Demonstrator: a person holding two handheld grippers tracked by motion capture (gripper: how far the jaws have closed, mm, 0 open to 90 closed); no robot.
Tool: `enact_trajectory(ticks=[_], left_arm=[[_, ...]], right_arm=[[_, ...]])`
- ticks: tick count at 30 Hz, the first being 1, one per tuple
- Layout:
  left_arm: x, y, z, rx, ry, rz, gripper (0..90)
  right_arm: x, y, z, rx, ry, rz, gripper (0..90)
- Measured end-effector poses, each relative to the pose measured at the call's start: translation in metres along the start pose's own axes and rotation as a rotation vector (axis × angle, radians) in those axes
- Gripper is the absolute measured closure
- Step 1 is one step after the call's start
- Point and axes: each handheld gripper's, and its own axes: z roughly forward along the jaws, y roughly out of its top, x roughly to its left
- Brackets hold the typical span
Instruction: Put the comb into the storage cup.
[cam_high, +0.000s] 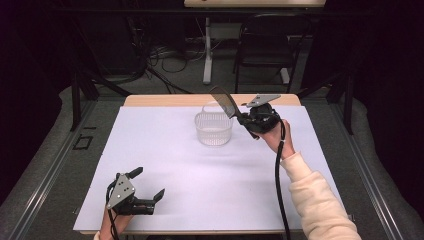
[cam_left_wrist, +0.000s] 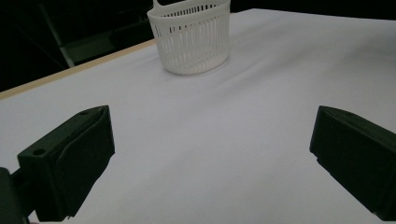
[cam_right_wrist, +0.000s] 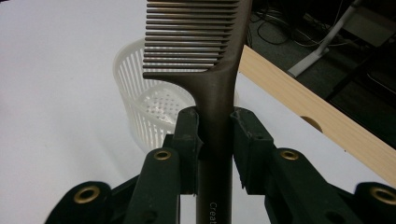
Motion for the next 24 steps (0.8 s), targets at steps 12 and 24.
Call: enact_trajectory(ticks=[12,24], left_arm=[[0.0,0.0,0.0,-0.001,0.0,-0.001,0.0],[0.0,0.0,0.0,-0.001,0.0,-0.001,0.0]], right_arm=[[0.001,0.005,0.001,-0.017,-0.004,0.0,72.6],[0.001,0.011,0.001,-0.034,-0.01,-0.001,72.6]])
